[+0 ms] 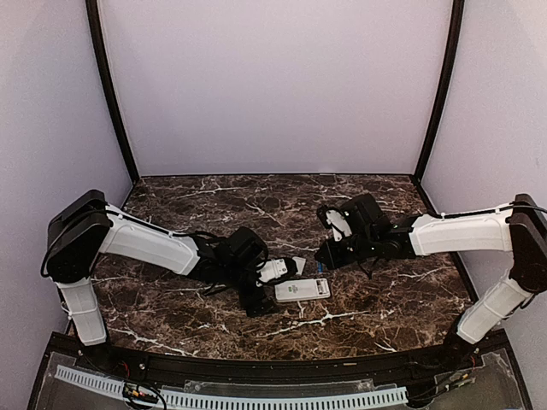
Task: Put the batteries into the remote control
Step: Place the battery in the battery compartment.
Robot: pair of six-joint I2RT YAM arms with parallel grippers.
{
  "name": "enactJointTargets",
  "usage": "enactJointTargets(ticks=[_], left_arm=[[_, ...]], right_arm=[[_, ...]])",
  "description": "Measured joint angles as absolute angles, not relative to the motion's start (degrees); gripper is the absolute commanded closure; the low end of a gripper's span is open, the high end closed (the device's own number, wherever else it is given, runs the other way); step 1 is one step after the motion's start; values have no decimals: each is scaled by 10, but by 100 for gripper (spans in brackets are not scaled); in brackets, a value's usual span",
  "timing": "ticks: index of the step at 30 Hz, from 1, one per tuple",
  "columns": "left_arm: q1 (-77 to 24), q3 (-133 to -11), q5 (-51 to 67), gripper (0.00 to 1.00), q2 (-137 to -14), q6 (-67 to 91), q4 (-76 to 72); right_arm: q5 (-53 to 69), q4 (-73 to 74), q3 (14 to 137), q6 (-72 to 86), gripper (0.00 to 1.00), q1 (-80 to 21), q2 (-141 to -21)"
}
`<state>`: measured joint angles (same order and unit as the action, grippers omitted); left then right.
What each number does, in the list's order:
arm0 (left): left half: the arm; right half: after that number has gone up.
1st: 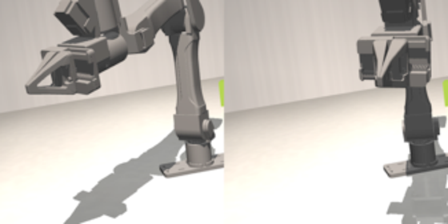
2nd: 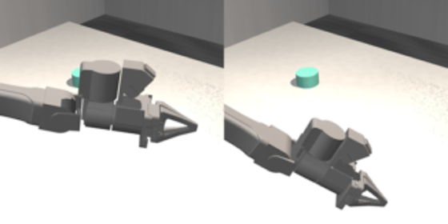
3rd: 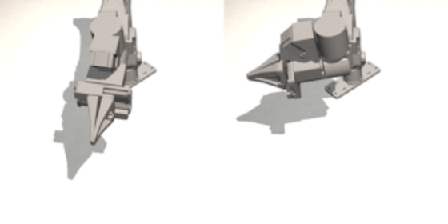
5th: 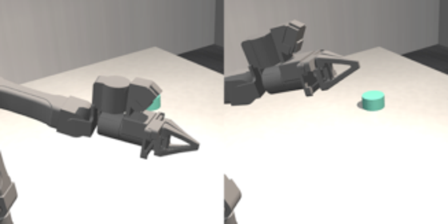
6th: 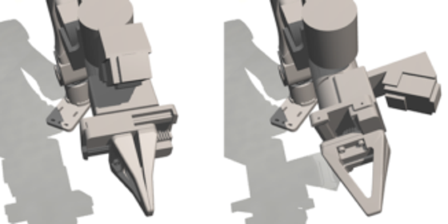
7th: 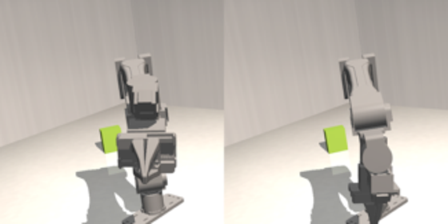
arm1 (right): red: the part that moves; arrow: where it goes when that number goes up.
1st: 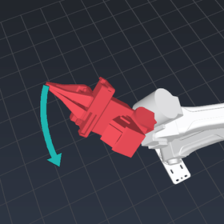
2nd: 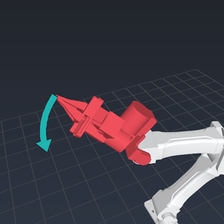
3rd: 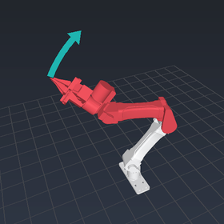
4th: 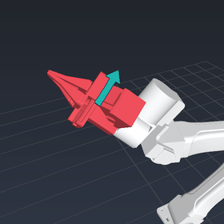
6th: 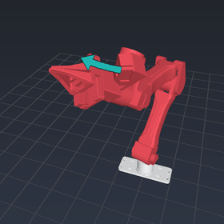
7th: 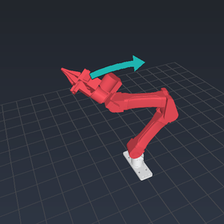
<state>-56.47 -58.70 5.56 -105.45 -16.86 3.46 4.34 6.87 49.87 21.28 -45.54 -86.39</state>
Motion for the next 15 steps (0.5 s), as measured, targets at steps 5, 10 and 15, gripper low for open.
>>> enactJointTargets(ticks=[5, 10, 15], left_arm=[[-558, -589, 84, 1, -1064, -180, 32], [-554, -611, 102, 2, -1086, -184, 31], [-552, -620, 119, 7, -1096, -187, 28]], right_arm=[[58, 55, 483, 211, 100, -453, -885], [65, 46, 470, 210, 100, -452, -898], [64, 36, 451, 208, 100, -448, -900]])
